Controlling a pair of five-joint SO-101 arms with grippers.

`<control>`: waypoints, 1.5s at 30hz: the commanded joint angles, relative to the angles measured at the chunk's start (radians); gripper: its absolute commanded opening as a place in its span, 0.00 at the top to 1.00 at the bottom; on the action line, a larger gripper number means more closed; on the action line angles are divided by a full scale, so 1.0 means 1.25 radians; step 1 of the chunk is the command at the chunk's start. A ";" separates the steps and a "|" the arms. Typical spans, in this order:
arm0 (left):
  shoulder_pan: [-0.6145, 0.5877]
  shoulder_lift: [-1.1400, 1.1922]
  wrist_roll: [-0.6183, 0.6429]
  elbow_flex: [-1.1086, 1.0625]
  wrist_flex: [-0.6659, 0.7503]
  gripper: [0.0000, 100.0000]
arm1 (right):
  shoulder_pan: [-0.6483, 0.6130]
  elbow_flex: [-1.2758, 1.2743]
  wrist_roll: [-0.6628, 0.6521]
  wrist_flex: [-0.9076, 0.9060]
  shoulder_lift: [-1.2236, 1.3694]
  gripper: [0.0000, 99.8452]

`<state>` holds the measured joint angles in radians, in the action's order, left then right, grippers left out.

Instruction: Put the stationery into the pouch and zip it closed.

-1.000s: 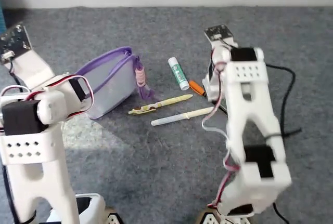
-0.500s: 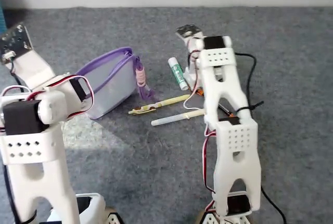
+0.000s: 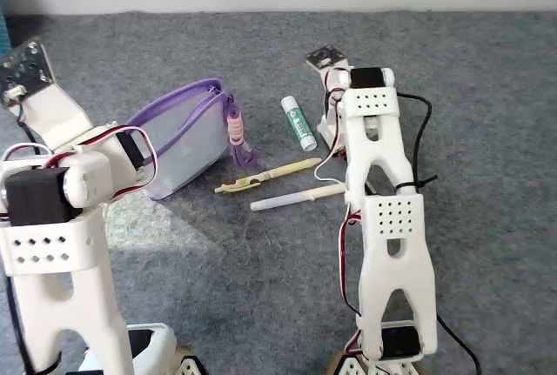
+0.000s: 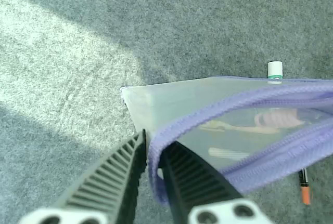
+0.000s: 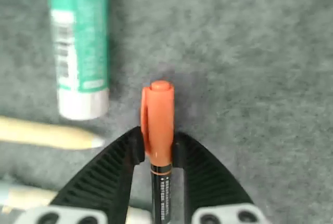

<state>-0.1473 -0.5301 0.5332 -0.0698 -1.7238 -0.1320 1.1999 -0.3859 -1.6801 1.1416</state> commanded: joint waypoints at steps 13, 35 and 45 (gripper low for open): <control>-0.004 0.020 0.009 0.002 -0.021 0.99 | 0.042 0.090 -0.005 -0.096 -0.342 0.99; -0.004 0.020 0.032 0.002 -0.021 0.99 | -0.374 -0.395 0.410 0.148 -1.168 0.99; -0.004 0.018 0.032 0.002 -0.021 0.99 | -0.492 -0.395 0.447 0.539 -1.037 0.99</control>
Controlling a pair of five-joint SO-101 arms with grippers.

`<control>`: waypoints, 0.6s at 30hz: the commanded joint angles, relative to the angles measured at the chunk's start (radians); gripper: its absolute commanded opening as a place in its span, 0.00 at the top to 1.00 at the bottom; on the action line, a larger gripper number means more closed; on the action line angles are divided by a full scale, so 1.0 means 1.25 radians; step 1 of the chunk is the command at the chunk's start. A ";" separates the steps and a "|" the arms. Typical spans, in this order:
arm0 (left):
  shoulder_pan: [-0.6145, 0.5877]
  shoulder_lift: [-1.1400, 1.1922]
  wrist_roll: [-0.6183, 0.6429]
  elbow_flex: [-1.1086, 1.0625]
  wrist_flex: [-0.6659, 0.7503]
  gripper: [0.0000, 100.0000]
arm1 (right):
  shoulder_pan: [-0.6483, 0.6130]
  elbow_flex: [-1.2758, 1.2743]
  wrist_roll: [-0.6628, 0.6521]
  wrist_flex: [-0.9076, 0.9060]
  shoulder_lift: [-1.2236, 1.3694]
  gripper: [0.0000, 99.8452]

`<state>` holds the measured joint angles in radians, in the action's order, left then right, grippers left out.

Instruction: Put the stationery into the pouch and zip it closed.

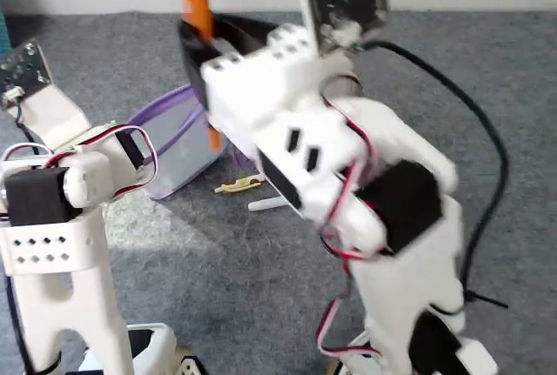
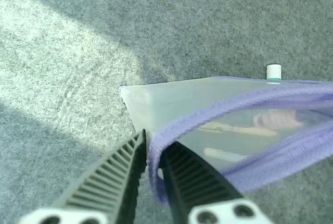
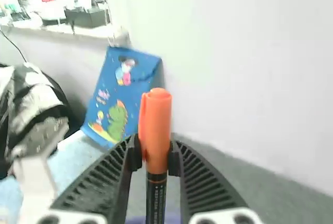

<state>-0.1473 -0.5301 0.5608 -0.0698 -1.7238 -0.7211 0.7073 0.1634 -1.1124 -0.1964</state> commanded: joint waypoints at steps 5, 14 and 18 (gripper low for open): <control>-0.005 0.018 0.010 0.002 -0.021 0.99 | -0.024 -0.001 0.007 0.175 0.125 0.99; -0.010 0.018 0.010 0.002 -0.021 0.99 | -0.020 -0.001 -0.006 0.165 0.214 0.99; -0.010 0.018 0.010 0.002 -0.020 0.99 | -0.026 0.004 -0.058 0.064 0.212 0.98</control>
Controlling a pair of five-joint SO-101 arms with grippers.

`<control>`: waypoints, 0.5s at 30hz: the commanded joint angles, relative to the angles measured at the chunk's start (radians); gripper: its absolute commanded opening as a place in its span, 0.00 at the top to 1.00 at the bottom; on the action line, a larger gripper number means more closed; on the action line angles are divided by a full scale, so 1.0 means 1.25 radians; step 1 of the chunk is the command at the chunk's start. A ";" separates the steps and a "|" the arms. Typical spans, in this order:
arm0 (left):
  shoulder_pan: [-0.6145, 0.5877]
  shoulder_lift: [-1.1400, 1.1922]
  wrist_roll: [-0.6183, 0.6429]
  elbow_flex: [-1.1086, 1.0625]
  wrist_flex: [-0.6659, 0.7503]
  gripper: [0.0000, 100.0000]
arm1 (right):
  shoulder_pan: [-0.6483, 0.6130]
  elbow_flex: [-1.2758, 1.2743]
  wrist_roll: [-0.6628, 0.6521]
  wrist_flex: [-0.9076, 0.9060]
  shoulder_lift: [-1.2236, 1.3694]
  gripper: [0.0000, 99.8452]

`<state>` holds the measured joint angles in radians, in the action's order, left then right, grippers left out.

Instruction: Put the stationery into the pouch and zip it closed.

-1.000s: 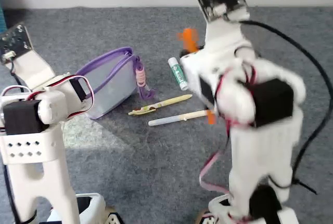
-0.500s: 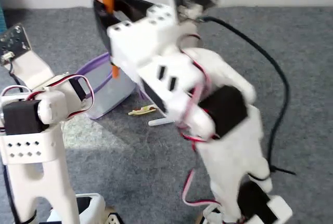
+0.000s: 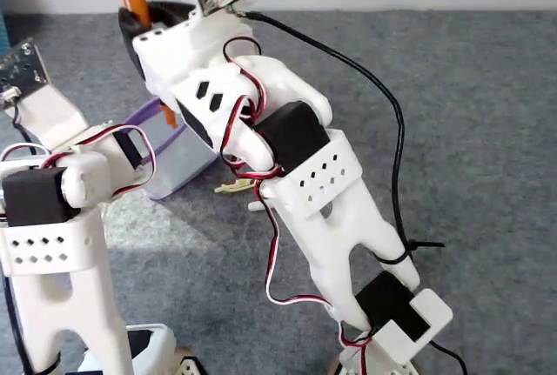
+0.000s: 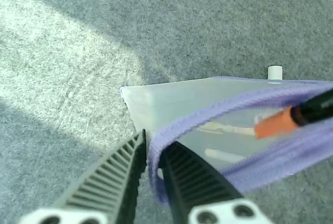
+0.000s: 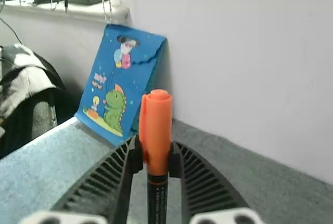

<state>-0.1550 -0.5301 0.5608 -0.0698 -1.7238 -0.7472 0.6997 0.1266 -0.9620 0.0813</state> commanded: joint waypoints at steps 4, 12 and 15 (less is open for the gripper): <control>-0.004 0.018 0.010 0.002 -0.018 0.99 | -0.002 0.010 -0.031 -0.109 -0.051 0.87; -0.002 0.018 0.010 0.002 -0.018 0.99 | 0.023 0.010 -0.027 -0.180 -0.153 0.79; -0.002 0.018 0.010 0.002 -0.020 0.99 | 0.064 0.009 -0.027 -0.202 -0.175 0.82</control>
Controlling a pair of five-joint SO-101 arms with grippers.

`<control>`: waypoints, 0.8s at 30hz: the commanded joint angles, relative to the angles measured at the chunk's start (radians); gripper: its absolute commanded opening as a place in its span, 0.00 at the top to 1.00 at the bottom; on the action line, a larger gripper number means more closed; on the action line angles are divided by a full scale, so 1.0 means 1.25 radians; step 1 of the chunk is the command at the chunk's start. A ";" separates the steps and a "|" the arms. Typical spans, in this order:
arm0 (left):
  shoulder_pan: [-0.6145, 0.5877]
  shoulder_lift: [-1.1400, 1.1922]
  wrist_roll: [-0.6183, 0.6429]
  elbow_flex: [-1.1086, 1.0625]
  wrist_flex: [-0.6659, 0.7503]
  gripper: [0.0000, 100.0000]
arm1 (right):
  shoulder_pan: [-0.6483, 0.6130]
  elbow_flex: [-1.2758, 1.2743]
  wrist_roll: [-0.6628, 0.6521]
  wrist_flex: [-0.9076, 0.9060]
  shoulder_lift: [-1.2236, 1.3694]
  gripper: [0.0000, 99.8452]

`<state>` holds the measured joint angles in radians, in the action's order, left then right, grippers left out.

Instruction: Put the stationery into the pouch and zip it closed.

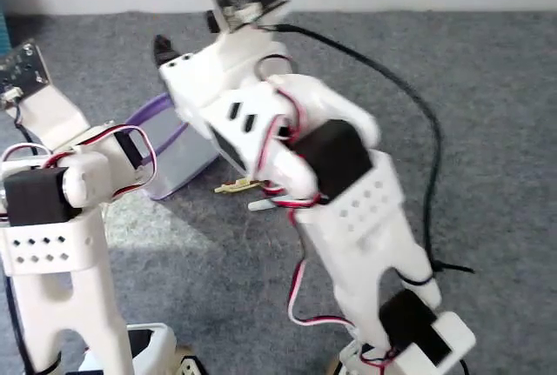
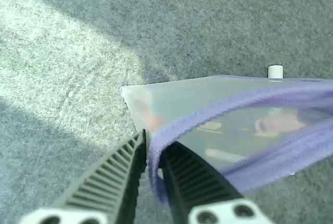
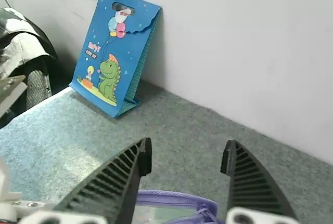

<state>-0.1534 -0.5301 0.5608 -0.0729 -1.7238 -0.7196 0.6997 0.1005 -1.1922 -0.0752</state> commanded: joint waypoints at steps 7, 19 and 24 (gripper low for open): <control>-0.004 0.018 0.010 0.004 -0.020 0.99 | 0.242 0.004 -0.005 -0.196 0.014 0.91; -0.004 0.018 0.010 0.003 -0.021 0.99 | 0.386 0.011 -0.011 -0.390 0.439 0.76; -0.004 0.018 0.010 0.003 -0.021 0.99 | 0.371 0.011 -0.096 -0.212 0.553 0.76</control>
<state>-0.1534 -0.5301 0.5608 -0.0713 -1.7238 -0.2532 0.6997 0.0468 -1.5804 0.5800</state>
